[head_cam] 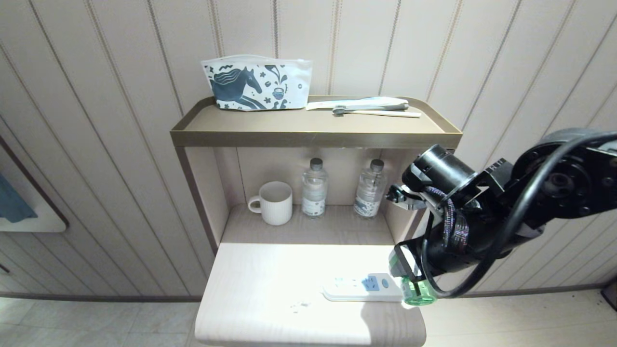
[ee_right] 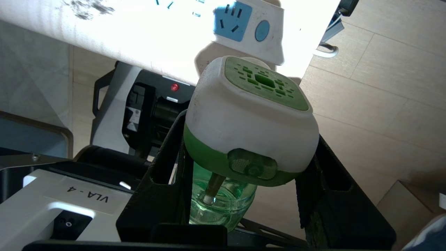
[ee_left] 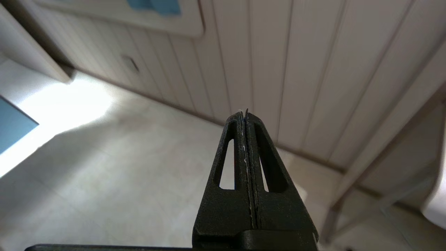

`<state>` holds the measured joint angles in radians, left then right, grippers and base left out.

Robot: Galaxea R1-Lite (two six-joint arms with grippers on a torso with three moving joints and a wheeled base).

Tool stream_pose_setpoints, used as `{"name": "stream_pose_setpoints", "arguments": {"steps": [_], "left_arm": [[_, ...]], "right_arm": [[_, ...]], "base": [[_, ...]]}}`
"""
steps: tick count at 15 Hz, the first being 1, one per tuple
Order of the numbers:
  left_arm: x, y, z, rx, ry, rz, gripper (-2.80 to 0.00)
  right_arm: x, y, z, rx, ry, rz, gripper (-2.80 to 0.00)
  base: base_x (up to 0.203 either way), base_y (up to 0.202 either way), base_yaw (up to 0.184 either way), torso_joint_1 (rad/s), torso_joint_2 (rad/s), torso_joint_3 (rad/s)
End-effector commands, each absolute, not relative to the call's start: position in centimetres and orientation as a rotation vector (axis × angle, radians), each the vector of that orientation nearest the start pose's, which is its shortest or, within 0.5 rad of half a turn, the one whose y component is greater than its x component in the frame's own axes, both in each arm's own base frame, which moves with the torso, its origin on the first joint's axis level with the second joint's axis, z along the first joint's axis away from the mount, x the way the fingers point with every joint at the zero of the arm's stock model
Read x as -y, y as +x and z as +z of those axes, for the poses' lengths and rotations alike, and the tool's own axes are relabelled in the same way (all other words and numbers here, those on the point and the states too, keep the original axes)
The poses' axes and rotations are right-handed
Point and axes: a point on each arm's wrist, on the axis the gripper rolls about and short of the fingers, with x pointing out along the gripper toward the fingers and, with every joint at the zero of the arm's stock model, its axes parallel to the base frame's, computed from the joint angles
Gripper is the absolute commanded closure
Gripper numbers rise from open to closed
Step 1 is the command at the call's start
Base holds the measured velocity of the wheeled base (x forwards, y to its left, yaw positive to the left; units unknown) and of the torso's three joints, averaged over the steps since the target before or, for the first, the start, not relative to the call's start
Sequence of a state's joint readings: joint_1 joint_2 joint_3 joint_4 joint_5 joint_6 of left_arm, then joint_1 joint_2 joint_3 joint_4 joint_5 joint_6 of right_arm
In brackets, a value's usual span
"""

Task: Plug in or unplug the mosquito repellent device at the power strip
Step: Place the mosquito repellent liquid on the table

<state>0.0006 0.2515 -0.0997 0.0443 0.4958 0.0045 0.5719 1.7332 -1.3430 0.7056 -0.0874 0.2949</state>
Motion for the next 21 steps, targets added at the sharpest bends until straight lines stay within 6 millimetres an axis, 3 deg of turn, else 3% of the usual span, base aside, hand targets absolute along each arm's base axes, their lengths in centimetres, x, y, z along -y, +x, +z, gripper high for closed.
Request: {"name": "stream_pose_setpoints", "arguments": {"steps": [1, 6, 15, 18, 21], "left_arm": [[-0.9, -1.4, 9.7, -0.137, 0.047, 0.429, 0.0], [0.0, -2.9, 7.6, -0.125, 0.076, -0.01, 0.0], [0.0, -2.9, 7.5, -0.125, 0.028, -0.016, 0.0], [0.0, -2.9, 7.5, -0.124, 0.028, -0.016, 0.0], [0.0, -2.9, 7.5, -0.124, 0.028, -0.016, 0.0]], "right_arm": [[-15.1, 23.9, 21.0, -1.088, -0.09, 0.276, 0.0], [-15.0, 23.7, 19.7, -0.99, -0.042, 0.287, 0.0], [-14.2, 22.8, 16.8, -0.739, -0.01, 0.251, 0.0], [-13.4, 21.7, 16.6, -0.613, -0.035, 0.231, 0.0], [-12.4, 19.9, 16.0, -0.598, -0.063, 0.238, 0.0]], "base": [[0.0, 0.0, 0.0, 0.0, 0.0, 0.0], [0.0, 0.0, 0.0, 0.0, 0.0, 0.0], [0.0, 0.0, 0.0, 0.0, 0.0, 0.0], [0.0, 0.0, 0.0, 0.0, 0.0, 0.0], [0.0, 0.0, 0.0, 0.0, 0.0, 0.0]]}}
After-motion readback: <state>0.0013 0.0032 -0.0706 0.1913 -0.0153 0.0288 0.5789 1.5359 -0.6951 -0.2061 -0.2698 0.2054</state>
